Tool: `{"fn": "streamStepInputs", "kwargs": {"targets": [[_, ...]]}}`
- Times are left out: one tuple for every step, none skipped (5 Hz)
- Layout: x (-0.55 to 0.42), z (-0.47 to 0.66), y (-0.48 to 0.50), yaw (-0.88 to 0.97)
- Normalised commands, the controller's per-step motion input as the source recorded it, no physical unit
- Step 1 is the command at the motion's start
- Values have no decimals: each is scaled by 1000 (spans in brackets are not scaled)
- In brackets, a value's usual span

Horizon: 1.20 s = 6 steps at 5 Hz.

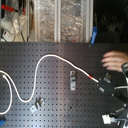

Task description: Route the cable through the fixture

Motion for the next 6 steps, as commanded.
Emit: {"fn": "streamStepInputs", "kwargs": {"targets": [[-84,-3,-64,120],[-197,196,-408,157],[-239,143,-437,140],[-267,54,-449,146],[-212,7,-285,186],[-242,7,29,523]]}}
